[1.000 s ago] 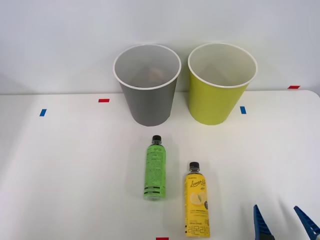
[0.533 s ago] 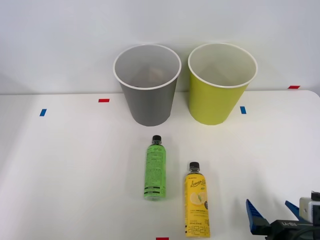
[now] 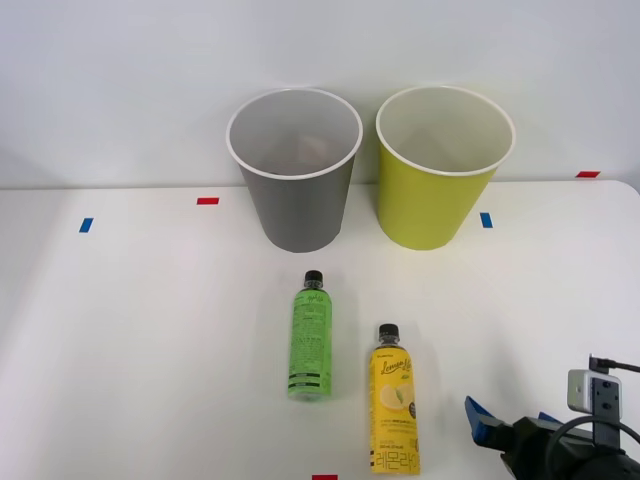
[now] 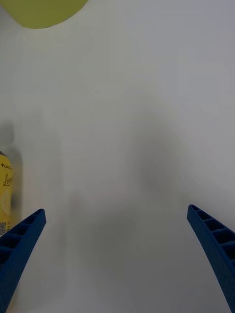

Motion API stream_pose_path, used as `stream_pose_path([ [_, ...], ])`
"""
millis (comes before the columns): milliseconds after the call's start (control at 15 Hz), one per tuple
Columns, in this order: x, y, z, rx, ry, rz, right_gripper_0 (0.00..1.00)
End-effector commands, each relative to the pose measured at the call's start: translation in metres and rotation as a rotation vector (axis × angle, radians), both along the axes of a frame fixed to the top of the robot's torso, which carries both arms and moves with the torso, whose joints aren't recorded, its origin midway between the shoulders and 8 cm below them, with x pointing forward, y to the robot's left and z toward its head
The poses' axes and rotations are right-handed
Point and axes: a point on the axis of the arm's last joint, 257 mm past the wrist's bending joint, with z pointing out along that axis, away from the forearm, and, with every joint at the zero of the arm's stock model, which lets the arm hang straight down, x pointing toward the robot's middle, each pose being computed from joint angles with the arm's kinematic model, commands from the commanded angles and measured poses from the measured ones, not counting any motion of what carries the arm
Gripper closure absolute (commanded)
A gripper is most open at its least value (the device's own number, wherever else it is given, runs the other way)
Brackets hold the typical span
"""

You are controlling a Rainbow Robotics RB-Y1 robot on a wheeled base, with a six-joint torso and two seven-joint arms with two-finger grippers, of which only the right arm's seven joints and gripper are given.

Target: Put cans in the gray bin, plastic bottles in the light green bin

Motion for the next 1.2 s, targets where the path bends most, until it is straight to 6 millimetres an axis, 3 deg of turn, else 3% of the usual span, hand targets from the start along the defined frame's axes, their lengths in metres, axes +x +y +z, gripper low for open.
stream_pose_path([
  [67, 0.008, 0.026, 0.008, 0.086, 0.040, 0.003, 0.00],
  [333, 0.015, 0.057, 0.019, 0.275, 0.098, -0.001, 0.00],
  [733, 0.013, 0.054, 0.003, 0.065, 0.232, 0.059, 0.00],
  [1200, 0.006, 0.091, 0.016, 0.103, 0.395, 0.119, 0.00],
])
